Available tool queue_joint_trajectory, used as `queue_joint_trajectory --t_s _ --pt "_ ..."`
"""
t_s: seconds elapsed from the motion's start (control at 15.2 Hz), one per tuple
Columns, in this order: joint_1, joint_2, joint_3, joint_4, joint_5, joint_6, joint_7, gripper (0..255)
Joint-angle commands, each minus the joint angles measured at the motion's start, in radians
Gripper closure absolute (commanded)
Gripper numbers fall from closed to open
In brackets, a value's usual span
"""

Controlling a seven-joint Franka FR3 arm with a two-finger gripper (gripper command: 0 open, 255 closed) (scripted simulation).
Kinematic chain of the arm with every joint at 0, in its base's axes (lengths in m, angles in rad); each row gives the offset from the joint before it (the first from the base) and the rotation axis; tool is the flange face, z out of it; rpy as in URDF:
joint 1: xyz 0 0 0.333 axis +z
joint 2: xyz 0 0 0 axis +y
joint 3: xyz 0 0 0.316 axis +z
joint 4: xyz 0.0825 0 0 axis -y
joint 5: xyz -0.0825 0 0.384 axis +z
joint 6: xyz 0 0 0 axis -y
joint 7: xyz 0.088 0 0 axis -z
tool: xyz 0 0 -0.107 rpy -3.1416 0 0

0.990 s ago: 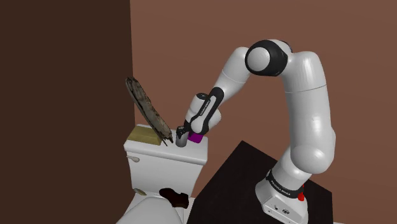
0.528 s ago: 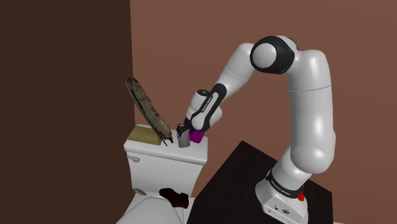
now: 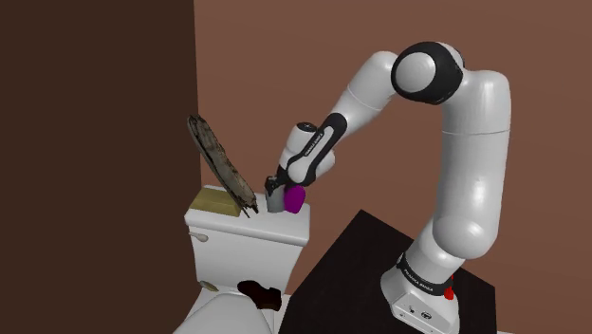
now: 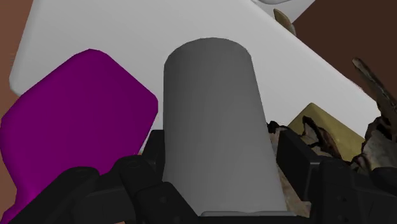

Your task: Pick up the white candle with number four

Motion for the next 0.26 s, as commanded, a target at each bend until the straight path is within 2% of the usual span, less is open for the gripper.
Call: queue_joint_trajectory --t_s 0.0,0.2 --pt "-0.003 -0.031 0.004 -0.007 0.002 -0.023 -0.002 255" --pt "-0.004 -0.047 0.006 -0.011 0.003 -0.036 -0.003 255"
